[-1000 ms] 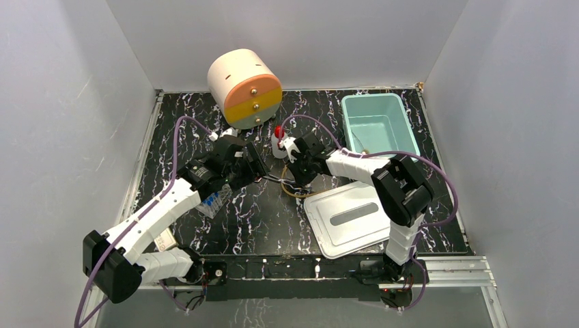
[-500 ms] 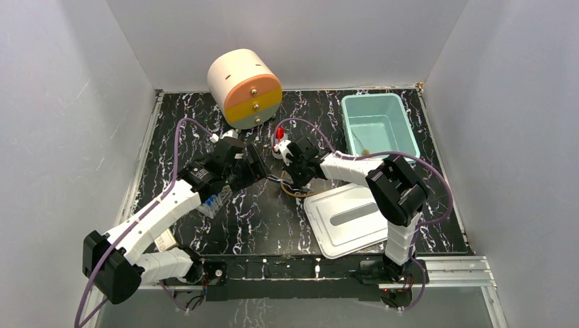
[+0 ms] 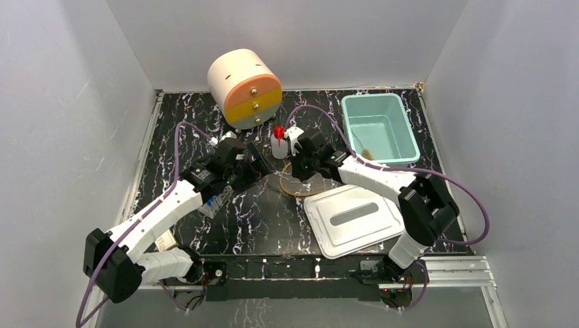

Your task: Organize the chemistry lab equipment

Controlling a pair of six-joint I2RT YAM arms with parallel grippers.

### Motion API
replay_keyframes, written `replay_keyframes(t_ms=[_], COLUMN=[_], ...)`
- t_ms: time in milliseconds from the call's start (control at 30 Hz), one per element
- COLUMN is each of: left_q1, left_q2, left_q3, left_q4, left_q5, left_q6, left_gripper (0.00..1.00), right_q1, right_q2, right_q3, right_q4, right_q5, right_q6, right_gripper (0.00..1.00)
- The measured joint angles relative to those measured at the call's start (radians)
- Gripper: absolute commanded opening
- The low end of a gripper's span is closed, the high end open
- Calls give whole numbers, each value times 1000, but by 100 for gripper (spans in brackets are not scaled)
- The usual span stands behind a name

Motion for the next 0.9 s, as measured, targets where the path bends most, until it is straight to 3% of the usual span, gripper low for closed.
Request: replay_keyframes(t_ms=[400, 767, 900], left_q1=[0, -7, -16], left_q2=[214, 391, 406], left_q3=[-2, -2, -2], left_q4=[105, 146, 191], left_q5=[4, -3, -5], left_q6=[-121, -140, -140], left_gripper=[90, 90, 77], right_q1=[0, 43, 58], right_q2=[-74, -123, -123], right_q3=[-135, -145, -145], right_q4=[1, -27, -42], right_q5=[-22, 1, 8], right_q6=[241, 448, 500], right_gripper=[0, 0, 0])
